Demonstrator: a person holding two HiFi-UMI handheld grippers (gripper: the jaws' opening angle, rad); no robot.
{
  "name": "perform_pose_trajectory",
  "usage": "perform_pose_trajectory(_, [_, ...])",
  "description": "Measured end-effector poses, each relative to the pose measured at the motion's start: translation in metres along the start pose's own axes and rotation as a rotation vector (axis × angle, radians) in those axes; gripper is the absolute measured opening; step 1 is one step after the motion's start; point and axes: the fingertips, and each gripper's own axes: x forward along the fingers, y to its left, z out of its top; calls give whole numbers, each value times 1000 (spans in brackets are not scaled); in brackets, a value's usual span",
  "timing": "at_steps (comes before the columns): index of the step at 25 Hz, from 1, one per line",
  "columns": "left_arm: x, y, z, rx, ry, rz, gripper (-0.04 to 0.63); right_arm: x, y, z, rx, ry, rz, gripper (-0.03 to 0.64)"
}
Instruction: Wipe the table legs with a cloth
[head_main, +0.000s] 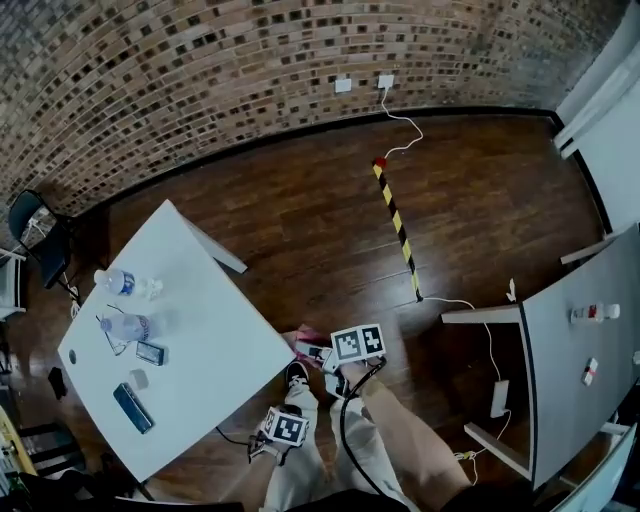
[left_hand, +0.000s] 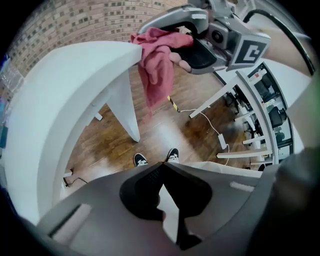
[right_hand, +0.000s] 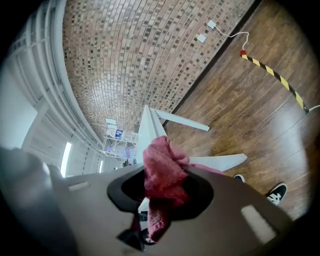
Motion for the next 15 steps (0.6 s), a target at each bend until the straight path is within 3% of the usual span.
perform_pose_trajectory(6, [-23, -8, 0, 5, -22, 34, 2, -54, 10, -12, -17, 5, -14, 84])
perform_pose_trajectory(11, [-48, -3, -5, 55, -60, 85, 2, -87, 15, -22, -43, 16, -29, 84])
perform_pose_trajectory(15, [-63, 8, -2, -19, -107, 106, 2, -100, 15, -13, -50, 13, -37, 86])
